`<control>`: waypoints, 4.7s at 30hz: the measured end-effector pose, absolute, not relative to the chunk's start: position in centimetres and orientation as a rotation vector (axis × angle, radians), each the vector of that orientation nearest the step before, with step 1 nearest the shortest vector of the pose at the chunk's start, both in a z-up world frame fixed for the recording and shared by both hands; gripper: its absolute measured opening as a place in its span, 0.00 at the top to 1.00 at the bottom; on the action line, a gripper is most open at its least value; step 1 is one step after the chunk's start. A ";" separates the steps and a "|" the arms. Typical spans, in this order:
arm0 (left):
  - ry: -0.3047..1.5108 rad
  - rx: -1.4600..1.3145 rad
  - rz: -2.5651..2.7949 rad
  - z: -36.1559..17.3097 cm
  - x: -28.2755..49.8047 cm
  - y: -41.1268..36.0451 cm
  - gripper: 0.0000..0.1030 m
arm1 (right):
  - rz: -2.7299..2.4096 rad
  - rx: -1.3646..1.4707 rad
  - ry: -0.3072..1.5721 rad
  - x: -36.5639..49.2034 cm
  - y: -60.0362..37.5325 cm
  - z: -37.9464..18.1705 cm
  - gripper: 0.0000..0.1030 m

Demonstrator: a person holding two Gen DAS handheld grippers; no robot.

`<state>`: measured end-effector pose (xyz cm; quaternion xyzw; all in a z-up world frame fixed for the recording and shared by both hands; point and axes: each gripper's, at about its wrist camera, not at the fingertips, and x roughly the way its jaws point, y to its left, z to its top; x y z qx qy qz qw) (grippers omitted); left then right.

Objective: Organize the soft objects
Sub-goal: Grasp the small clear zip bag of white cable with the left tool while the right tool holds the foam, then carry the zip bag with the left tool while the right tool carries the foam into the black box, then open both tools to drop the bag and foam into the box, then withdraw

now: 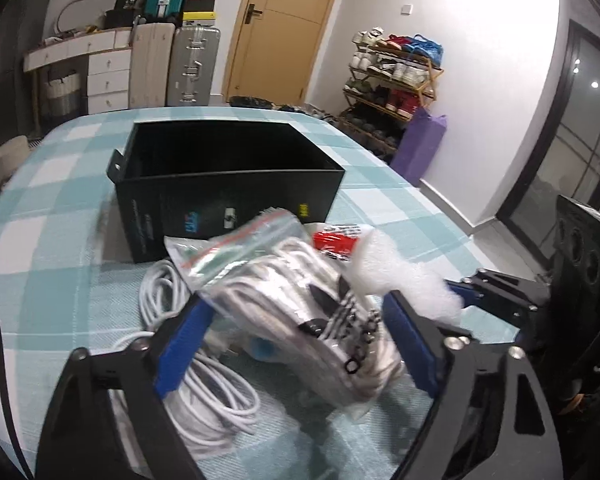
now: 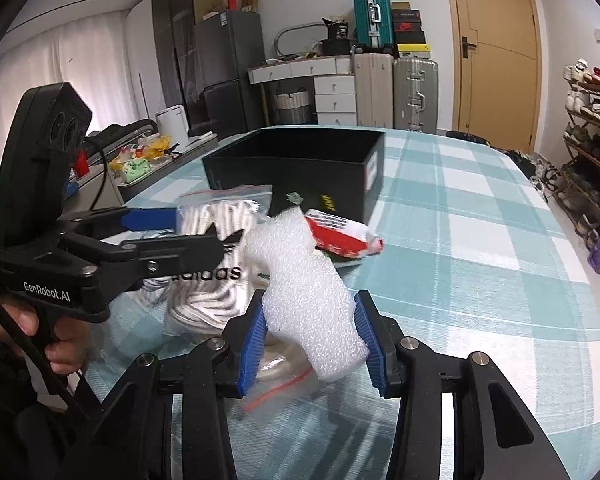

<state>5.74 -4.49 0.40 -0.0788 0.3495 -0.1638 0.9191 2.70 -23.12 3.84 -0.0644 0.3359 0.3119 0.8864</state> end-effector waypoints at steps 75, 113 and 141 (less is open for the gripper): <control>0.467 -0.159 -0.154 8.3 13.6 3.0 0.86 | 0.681 -0.034 0.644 13.4 -18.4 10.4 0.60; 0.736 -0.010 -0.183 2.4 16.7 0.0 0.85 | 0.674 -0.177 0.777 16.9 -14.9 7.3 0.61; 0.650 -0.012 -0.151 5.1 14.1 1.1 0.00 | 0.620 -0.178 0.643 13.5 -18.6 10.1 0.01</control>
